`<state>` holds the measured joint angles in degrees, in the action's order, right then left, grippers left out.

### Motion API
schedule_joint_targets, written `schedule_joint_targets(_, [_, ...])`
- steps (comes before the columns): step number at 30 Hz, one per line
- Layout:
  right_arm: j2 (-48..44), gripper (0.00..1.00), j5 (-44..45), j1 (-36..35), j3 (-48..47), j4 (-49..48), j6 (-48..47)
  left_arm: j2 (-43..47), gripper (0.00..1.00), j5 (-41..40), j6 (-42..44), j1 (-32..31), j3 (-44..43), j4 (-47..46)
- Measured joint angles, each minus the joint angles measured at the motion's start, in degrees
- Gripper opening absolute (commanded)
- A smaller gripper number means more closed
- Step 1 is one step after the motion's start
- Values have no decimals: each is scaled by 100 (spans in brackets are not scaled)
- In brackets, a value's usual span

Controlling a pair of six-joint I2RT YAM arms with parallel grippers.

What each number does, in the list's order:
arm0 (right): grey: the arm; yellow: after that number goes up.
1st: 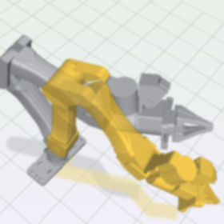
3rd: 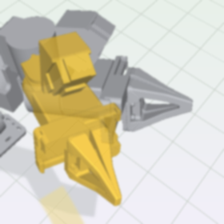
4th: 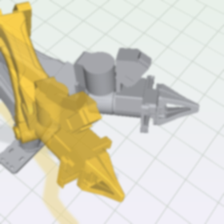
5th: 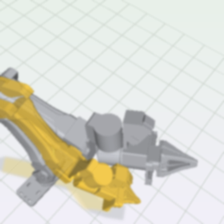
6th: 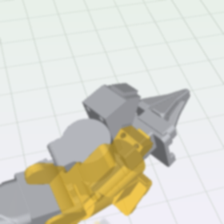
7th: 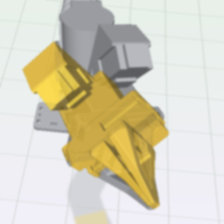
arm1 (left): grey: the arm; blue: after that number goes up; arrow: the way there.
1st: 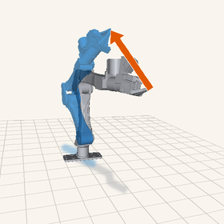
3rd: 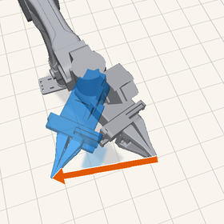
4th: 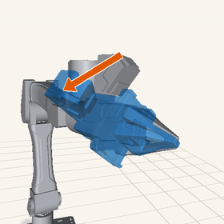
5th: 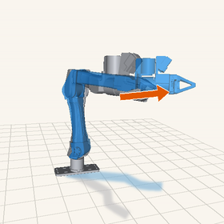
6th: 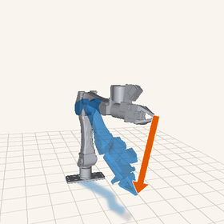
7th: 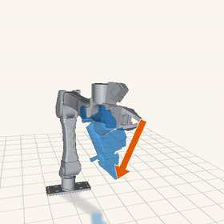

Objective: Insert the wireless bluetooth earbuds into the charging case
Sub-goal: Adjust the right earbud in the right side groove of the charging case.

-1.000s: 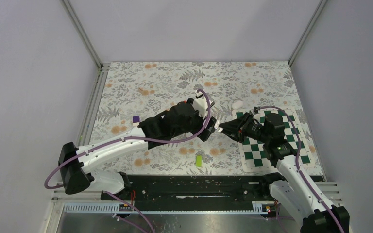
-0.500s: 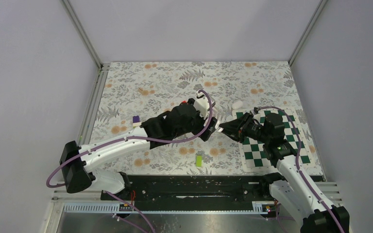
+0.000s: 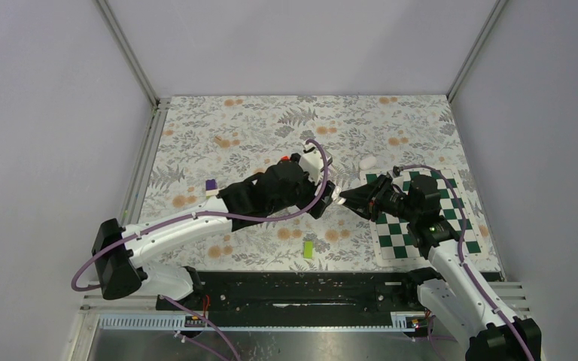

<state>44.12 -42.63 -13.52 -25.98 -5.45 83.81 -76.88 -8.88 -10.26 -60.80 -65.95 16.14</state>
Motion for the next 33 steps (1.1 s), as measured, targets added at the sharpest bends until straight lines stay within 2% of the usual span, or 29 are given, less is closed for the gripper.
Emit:
schedule_joint_targets(15, [70,0,-37,0,0,-4,-4,144,75,-262,-122,125,96,140])
schedule_joint_targets(33, [70,0,-37,0,0,-2,-4,111,73,-181,-354,127,96,33])
